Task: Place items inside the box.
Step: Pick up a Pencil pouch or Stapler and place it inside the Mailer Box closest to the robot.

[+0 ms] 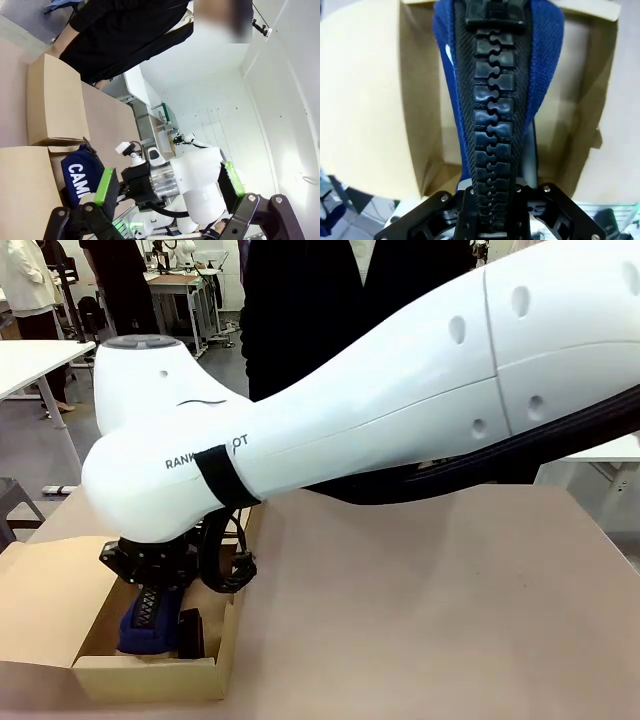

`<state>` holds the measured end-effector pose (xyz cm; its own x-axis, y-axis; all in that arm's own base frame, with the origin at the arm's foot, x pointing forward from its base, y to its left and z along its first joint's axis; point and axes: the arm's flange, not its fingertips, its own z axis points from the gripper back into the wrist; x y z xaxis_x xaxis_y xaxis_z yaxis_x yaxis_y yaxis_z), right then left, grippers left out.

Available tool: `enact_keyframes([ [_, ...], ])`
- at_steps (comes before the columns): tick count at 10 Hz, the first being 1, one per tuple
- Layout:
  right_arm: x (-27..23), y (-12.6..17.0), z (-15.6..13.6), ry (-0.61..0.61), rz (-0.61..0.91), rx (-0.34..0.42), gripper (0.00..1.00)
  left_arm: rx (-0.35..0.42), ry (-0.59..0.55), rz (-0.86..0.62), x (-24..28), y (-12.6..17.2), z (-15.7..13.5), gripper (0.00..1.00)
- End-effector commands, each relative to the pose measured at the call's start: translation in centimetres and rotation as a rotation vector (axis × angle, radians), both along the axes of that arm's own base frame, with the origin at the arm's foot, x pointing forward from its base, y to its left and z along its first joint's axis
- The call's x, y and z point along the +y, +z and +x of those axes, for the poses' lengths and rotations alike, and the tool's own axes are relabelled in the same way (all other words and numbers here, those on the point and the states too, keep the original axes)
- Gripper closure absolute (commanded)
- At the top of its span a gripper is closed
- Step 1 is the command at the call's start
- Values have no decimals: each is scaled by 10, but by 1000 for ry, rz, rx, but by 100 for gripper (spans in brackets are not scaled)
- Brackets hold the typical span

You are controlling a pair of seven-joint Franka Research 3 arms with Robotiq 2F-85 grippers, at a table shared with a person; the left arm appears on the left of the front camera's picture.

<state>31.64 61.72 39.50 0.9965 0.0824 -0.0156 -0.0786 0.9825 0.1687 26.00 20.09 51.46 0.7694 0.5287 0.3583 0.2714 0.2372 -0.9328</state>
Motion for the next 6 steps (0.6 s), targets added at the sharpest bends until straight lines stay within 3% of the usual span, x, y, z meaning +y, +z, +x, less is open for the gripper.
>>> enact_keyframes([
  [1, 12, -9, 2, -36, -44, -7, 93, -30, 1, -8, -1, 1, -1, 0],
  [6, 11, -33, 6, -16, -66, 24, 93, -30, 1, -8, -1, 1, -1, 0],
])
